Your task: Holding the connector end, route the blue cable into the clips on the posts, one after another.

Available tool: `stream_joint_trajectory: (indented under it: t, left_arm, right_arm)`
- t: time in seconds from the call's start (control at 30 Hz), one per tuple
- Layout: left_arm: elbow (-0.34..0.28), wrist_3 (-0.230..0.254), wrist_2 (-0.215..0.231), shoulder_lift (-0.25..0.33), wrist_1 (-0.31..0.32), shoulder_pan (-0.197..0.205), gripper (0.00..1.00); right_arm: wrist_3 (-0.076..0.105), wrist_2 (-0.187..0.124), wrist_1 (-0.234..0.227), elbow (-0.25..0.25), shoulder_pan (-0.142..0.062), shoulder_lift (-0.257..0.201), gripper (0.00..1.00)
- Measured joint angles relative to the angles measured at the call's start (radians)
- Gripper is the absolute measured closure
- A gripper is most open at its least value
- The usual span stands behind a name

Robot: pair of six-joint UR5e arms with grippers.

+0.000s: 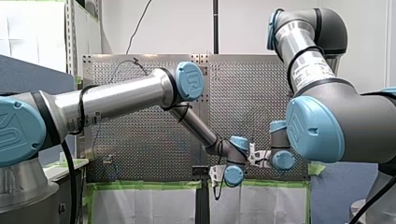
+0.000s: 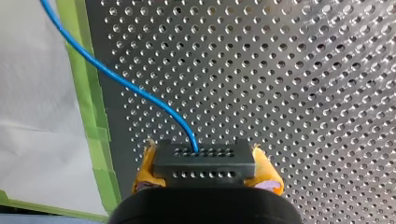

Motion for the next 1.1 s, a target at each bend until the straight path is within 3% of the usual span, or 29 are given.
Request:
stream_joint_trajectory:
  t: [0.2, 0.57, 0.93, 1.1]
  left_arm:
    - [0.019, -0.030, 0.020, -0.001, 0.000, 0.002, 1.00]
    - [0.021, -0.053, 0.030, -0.001, 0.002, 0.009, 1.00]
    - [0.049, -0.066, 0.036, -0.002, 0.016, 0.014, 1.00]
    - [0.080, -0.071, 0.040, -0.003, 0.013, 0.019, 1.00]
  right_arm:
    - [0.007, -0.036, -0.003, -0.010, -0.019, 0.002, 1.00]
    - [0.025, -0.129, -0.001, -0.037, -0.059, 0.006, 1.00]
    - [0.018, -0.146, 0.032, -0.088, -0.077, 0.078, 1.00]
    - [0.012, -0.150, 0.049, -0.104, -0.086, 0.086, 1.00]
